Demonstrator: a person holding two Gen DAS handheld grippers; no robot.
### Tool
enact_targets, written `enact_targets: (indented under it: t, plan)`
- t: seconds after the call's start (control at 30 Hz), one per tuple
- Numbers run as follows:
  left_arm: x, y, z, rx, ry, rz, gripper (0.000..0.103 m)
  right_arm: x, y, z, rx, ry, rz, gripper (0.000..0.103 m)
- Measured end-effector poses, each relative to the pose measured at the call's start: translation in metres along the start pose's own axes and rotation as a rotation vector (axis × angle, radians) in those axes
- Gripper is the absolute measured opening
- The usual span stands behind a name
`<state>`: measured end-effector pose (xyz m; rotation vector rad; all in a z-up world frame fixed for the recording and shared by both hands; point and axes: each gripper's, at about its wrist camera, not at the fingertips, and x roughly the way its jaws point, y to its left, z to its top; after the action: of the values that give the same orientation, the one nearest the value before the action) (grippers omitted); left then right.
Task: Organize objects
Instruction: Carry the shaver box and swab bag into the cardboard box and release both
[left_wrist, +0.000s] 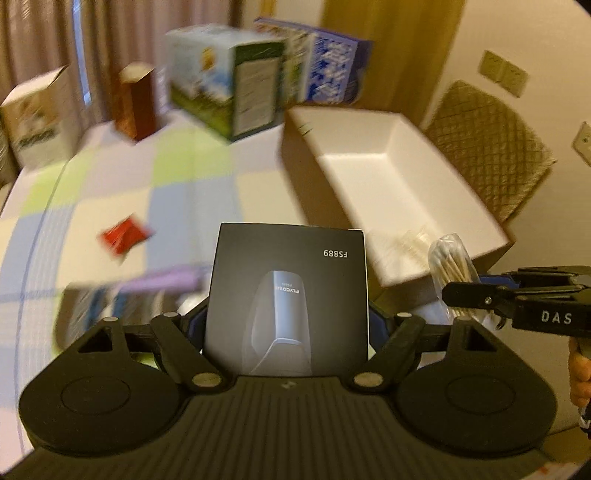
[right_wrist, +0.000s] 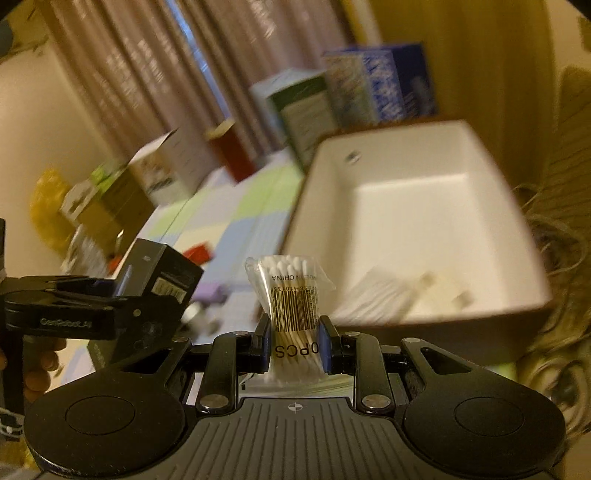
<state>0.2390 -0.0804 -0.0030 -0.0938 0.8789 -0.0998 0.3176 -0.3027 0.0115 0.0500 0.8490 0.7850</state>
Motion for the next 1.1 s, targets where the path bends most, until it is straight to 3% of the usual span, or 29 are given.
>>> enact_targets:
  t: [0.23, 0.6, 1.1]
  plan:
    - [0.034, -0.05, 0.059, 0.048, -0.066, -0.058, 0.077, 0.0, -0.048, 0.042, 0.027, -0.062, -0.061, 0.022]
    - [0.114, -0.094, 0.131, 0.065, -0.046, -0.032, 0.077, 0.05, -0.107, 0.082, 0.066, -0.003, -0.106, 0.022]
    - [0.214, -0.099, 0.155, 0.037, 0.055, 0.051, 0.077, 0.119, -0.129, 0.098, 0.033, 0.102, -0.184, 0.022]
